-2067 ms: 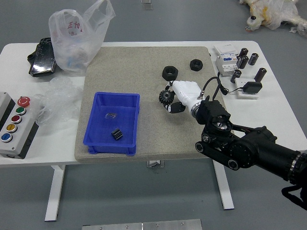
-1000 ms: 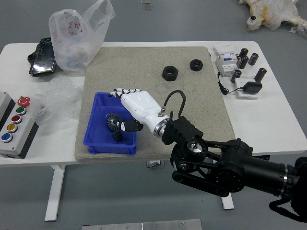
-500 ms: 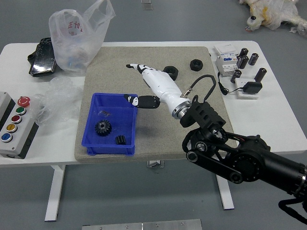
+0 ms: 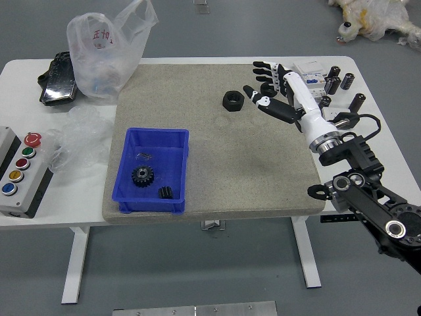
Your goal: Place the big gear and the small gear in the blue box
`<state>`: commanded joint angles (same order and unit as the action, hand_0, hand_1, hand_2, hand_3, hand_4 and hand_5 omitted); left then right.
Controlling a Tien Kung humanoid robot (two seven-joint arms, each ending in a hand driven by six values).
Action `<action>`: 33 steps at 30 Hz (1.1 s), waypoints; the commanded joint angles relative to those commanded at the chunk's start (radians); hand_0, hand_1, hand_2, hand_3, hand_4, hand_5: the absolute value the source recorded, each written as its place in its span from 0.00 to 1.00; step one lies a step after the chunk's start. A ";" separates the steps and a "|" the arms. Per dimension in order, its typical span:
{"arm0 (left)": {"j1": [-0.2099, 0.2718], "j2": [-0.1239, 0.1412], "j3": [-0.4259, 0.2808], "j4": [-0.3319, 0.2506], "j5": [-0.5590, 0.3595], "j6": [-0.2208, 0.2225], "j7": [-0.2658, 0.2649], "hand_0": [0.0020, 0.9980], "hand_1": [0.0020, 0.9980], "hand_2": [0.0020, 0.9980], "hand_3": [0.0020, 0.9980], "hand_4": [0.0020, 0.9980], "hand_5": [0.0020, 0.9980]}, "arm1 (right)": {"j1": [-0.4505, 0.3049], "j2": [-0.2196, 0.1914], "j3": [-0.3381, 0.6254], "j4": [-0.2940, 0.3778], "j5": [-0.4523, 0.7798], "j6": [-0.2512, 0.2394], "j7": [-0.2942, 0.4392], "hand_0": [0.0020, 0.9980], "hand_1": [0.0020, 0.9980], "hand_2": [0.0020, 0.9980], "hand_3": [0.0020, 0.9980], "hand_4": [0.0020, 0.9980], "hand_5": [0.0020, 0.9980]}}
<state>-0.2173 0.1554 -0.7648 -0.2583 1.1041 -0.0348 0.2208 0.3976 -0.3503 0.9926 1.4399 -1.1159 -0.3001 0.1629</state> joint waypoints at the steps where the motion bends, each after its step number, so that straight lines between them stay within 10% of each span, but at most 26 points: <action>1: -0.001 0.000 0.003 0.000 -0.002 0.000 -0.001 0.71 0.62 0.60 0.71 0.72 0.52 | -0.021 -0.010 0.023 0.011 0.027 0.009 0.020 0.71 0.73 0.75 0.73 0.79 0.45; 15: -0.022 0.018 0.032 0.001 -0.011 -0.004 -0.015 0.71 0.62 0.60 0.71 0.72 0.52 | -0.183 -0.044 0.297 -0.006 0.355 0.090 0.177 0.70 0.70 0.73 0.70 0.81 0.53; 33: -0.036 0.025 0.092 0.003 -0.050 -0.006 -0.036 0.71 0.57 0.57 0.71 0.71 0.51 | -0.257 -0.039 0.451 -0.033 0.393 0.096 0.191 0.69 0.68 0.69 0.68 0.80 0.50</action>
<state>-0.2535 0.1808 -0.6725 -0.2554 1.0536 -0.0411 0.1850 0.1402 -0.3894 1.4436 1.4070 -0.7233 -0.2043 0.3534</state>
